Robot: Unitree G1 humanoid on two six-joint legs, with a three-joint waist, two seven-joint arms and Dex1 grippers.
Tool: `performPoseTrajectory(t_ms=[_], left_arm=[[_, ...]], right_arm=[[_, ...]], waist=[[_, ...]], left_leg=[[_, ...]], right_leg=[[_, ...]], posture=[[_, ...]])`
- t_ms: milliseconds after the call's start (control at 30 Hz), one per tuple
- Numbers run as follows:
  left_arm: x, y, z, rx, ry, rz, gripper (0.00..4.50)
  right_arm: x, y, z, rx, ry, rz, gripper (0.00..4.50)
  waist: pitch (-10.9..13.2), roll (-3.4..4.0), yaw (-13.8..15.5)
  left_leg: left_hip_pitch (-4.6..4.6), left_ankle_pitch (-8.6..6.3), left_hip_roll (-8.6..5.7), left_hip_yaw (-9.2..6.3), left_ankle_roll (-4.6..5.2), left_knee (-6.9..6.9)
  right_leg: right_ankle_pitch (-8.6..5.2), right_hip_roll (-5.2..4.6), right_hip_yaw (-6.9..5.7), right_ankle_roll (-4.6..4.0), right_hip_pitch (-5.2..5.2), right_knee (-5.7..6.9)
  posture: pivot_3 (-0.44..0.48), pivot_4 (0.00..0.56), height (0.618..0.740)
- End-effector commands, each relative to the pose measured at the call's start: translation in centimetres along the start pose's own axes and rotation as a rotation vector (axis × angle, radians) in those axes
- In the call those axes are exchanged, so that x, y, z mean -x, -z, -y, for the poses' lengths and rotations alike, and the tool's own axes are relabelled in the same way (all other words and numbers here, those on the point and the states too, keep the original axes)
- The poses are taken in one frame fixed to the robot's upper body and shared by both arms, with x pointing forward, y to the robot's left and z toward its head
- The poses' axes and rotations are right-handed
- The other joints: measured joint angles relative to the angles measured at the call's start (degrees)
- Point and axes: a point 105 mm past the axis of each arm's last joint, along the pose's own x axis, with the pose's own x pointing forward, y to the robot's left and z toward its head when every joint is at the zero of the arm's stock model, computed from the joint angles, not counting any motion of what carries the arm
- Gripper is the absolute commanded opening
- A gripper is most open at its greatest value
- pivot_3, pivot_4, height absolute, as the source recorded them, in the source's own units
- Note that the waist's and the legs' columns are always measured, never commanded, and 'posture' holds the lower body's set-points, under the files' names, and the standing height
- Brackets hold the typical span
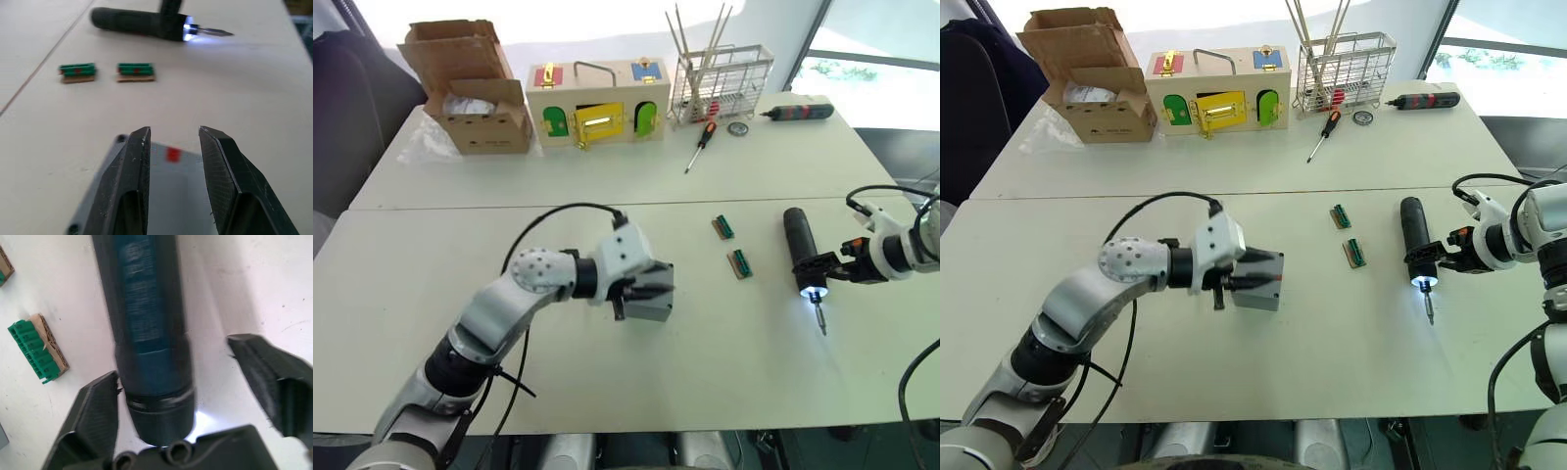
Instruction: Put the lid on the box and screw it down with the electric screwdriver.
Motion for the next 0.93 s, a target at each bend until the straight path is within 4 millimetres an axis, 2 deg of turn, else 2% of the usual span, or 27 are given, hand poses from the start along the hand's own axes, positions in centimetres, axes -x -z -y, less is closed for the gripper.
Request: performPoseTrajectory(t_ms=[33, 100, 133, 200, 267, 300, 367, 433, 500, 600, 667, 800, 933], left_arm=[[1.7, -1.2, -2.7, 0.023, -0.123, 0.046, 1.53], [2.8, -1.1, -3.8, 0.073, -0.177, 0.064, 1.53], [3.7, -1.0, -4.2, 0.108, -0.198, 0.078, 1.53], [5.3, -0.2, -4.5, 0.169, -0.229, 0.08, 1.53], [6.8, 1.0, -4.4, 0.245, -0.257, 0.081, 1.53], [7.4, 1.7, -4.1, 0.28, -0.263, 0.077, 1.53], [8.2, 2.8, -3.2, 0.33, -0.262, 0.061, 1.53], [8.8, 3.6, -1.9, 0.4, -0.242, 0.061, 1.53], [9.1, 4.2, 0.2, 0.451, -0.193, 0.053, 1.53], [9.7, 5.8, 4.0, 0.52, -0.078, -0.039, 1.53], [10.0, 6.8, 5.2, 0.553, -0.064, -0.09, 1.53], [10.3, 7.4, 5.1, 0.577, -0.082, -0.096, 1.53], [10.1, 7.2, 4.9, 0.591, -0.082, -0.074, 1.53]], right_arm=[[1.0, -1.5, 0.7, 0.055, 0.05, 0.071, 4.48], [2.2, -3.5, 1.1, 0.131, 0.096, 0.177, 4.48], [3.2, -5.1, 0.5, 0.171, 0.08, 0.257, 4.48], [5.4, -8.0, -1.8, 0.302, 0.008, 0.437, 4.48], [6.8, -9.3, -5.5, 0.493, -0.112, 0.624, 4.48], [7.1, -8.8, -7.3, 0.556, -0.187, 0.679, 4.48], [6.8, -6.6, -10.0, 0.628, -0.327, 0.726, 4.48], [5.7, -2.3, -12.4, 0.723, -0.466, 0.677, 4.48], [4.8, 1.9, -14.0, 0.72, -0.613, 0.592, 4.48], [3.6, 4.9, -14.0, 0.596, -0.686, 0.532, 4.48], [2.8, 7.3, -13.6, 0.592, -0.692, 0.447, 4.48], [2.0, 10.0, -13.3, 0.587, -0.703, 0.331, 4.48], [0.8, 11.0, -13.0, 0.586, -0.695, 0.286, 4.48]], waist=[[0.0, 0.0, -0.01], [0.0, 0.01, -0.05], [0.01, 0.03, -0.08], [0.03, 0.06, -0.25], [0.03, 0.05, -0.36], [0.02, -0.01, -0.23], [0.01, -0.13, 0.01], [0.0, -0.16, 0.99], [0.03, -0.11, 1.65], [0.03, -0.07, 1.44], [0.01, -0.07, 1.58], [0.0, -0.05, 1.81], [0.0, -0.06, 1.44]], left_leg=[[-0.05, -0.01, 0.0, -0.02, 0.01, 0.06], [-0.18, -0.03, -0.01, -0.03, 0.03, 0.17], [-0.25, -0.03, -0.03, -0.03, 0.03, 0.21], [-0.42, -0.03, -0.06, 0.0, 0.03, 0.27], [-0.49, -0.03, -0.04, 0.03, 0.01, 0.19], [-0.49, -0.03, 0.01, 0.02, 0.01, 0.14], [-0.49, -0.03, 0.13, -0.08, 0.0, 0.07], [-0.52, -0.01, 0.16, -0.21, -0.04, 0.08], [-0.56, 0.0, 0.11, -0.22, -0.07, 0.24], [-0.46, 0.01, -0.05, -0.15, -0.07, 0.46], [-0.21, -0.28, -0.1, -0.13, 0.41, 0.46], [-0.09, -0.31, -0.11, -0.15, 0.45, 0.43], [-0.08, -0.31, -0.08, -0.15, 0.45, 0.41]], right_leg=[[0.0, 0.0, -0.02, 0.0, -0.01, 0.0], [0.0, 0.0, -0.04, 0.01, -0.07, 0.0], [0.01, -0.01, -0.04, 0.02, -0.12, 0.0], [0.07, -0.03, 0.01, 0.12, -0.32, 0.03], [0.09, -0.03, 0.03, 0.17, -0.53, 0.07], [0.09, -0.02, 0.02, 0.17, -0.58, 0.09], [0.09, 0.06, -0.11, 0.17, -0.59, 0.12], [0.09, 0.07, -0.17, 0.17, -0.55, 0.14], [0.09, 0.02, -0.15, 0.17, -0.48, 0.14], [0.19, -0.13, 0.0, 0.09, -0.21, 0.05], [0.19, -0.19, 0.02, 0.05, 0.11, -0.09], [0.17, -0.19, -0.01, 0.01, 0.21, -0.12], [0.18, -0.17, -0.03, 0.03, 0.19, -0.12]], posture=[[0.0, 0.15, 0.73], [0.0, 0.15, 0.73], [0.0, 0.15, 0.73], [0.0, 0.15, 0.73], [0.0, 0.15, 0.73], [0.0, 0.15, 0.73], [0.0, 0.15, 0.73], [0.0, 0.15, 0.73], [0.0, 0.15, 0.73], [0.0, 0.15, 0.73], [0.0, 0.15, 0.73], [0.0, 0.15, 0.73], [0.0, 0.15, 0.73]])
